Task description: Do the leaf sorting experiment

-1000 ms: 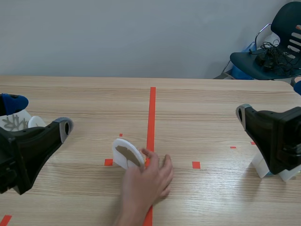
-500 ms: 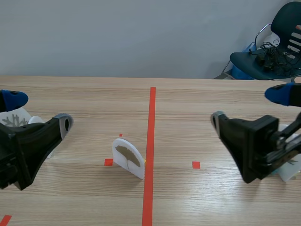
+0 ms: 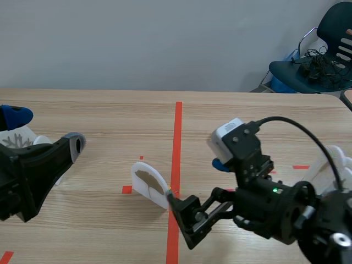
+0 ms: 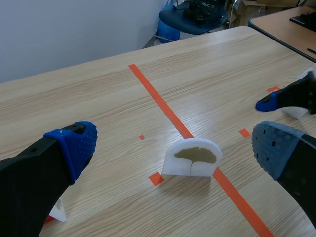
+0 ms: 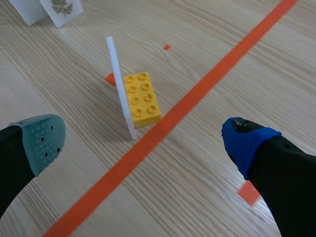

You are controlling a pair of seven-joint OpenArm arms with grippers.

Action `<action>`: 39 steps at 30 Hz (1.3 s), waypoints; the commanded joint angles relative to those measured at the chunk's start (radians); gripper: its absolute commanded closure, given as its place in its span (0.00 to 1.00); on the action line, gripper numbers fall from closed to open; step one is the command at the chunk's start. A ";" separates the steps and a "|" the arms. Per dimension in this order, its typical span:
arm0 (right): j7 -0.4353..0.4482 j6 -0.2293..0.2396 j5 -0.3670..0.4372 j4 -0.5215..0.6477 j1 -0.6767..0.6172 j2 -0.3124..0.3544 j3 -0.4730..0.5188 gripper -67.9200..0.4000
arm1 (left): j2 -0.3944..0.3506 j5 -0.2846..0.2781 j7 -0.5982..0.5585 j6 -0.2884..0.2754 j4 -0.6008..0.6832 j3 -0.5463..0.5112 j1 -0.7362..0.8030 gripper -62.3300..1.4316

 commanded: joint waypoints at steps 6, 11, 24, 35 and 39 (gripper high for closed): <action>0.095 -0.048 -0.072 -0.234 0.158 -0.118 -0.120 0.00 | 0.002 -0.010 -0.014 -0.001 0.003 0.003 -0.003 0.00; 0.143 -0.069 -0.137 -0.396 0.242 -0.183 -0.188 0.00 | 0.002 -0.010 -0.014 -0.001 0.003 0.003 -0.003 0.00; 0.149 -0.105 -0.169 -0.412 0.254 -0.187 -0.210 0.91 | 0.002 -0.010 -0.014 0.003 0.003 0.003 -0.003 0.00; 0.061 -0.214 -0.168 -0.049 0.068 -0.179 -0.054 0.92 | 0.002 -0.011 -0.014 0.003 0.003 0.003 -0.003 0.00; 0.046 -0.214 -0.168 0.068 -0.053 -0.159 0.014 0.92 | 0.002 -0.010 -0.014 0.003 0.003 0.003 -0.003 0.00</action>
